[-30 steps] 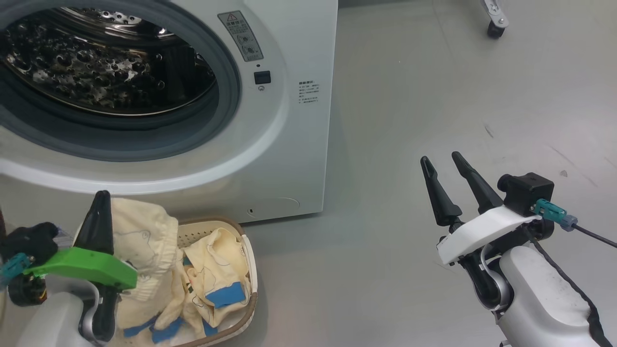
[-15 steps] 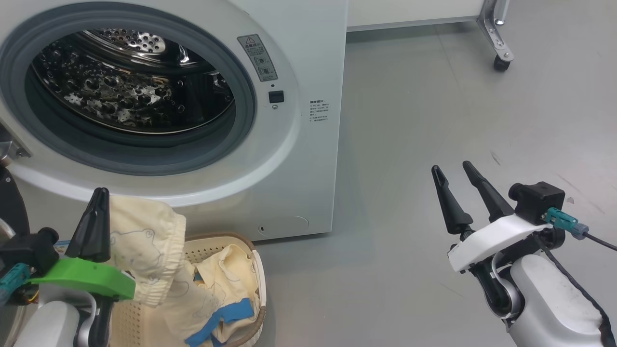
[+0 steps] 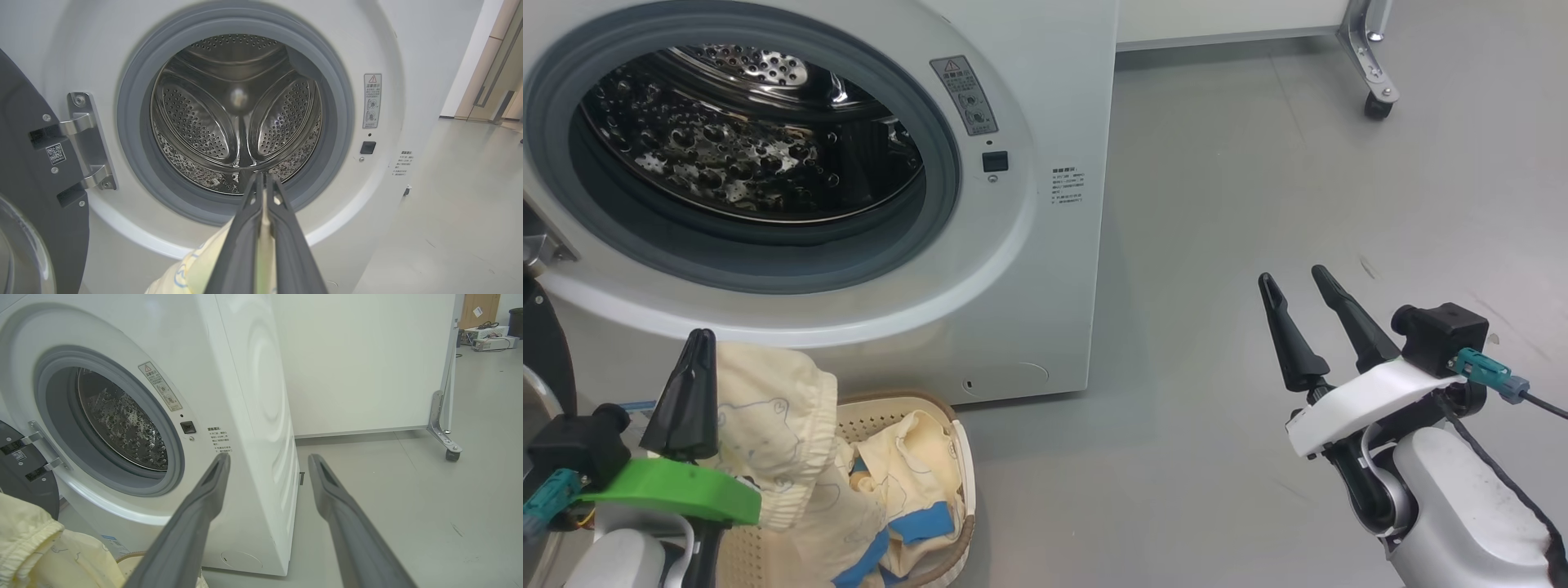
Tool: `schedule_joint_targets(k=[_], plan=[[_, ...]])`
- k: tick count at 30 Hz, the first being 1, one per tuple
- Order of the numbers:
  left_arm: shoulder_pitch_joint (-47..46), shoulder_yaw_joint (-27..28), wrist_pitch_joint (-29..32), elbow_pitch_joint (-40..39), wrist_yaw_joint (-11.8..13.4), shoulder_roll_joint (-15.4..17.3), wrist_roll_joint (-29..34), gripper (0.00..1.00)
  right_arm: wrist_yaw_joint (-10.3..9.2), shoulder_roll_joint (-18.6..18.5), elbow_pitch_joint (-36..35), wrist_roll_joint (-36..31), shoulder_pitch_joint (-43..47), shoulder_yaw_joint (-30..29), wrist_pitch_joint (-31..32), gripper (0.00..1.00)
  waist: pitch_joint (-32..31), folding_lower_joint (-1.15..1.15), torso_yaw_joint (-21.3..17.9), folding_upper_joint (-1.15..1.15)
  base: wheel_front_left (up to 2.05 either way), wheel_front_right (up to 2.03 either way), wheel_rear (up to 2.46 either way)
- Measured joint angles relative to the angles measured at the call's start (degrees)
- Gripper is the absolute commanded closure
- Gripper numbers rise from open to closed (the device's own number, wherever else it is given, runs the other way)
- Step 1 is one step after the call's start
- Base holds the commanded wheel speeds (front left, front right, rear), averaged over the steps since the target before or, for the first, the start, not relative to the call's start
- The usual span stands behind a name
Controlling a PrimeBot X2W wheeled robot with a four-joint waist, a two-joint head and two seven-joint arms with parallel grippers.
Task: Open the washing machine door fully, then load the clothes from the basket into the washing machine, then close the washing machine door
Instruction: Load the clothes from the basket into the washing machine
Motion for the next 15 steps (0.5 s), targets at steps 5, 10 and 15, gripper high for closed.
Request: schedule_joint_targets(k=[5, 10, 15], plan=[[-0.9, 0.0, 0.0, -2.7, 0.0, 1.3, 1.0, 1.0, 0.0, -0.1, -0.7, 0.0, 0.0, 0.3, 0.0, 0.0, 1.5, 0.0, -0.3, 0.0, 0.0, 0.0, 0.0], [-5.8, 0.8, 0.2, -4.5, 0.0, 2.9, 1.8, 1.0, 0.0, 0.0, -1.4, 0.0, -0.2, 1.3, 0.0, 0.0, 3.3, 0.0, -0.9, 0.0, 0.0, 0.0, 0.0], [-12.1, 1.5, 1.7, -6.5, -0.1, 3.8, 2.2, 1.0, 0.0, 0.6, -2.1, 0.0, -0.7, 2.3, 0.0, 0.0, 5.6, 0.0, -1.9, 0.0, 0.0, 0.0, 0.0]])
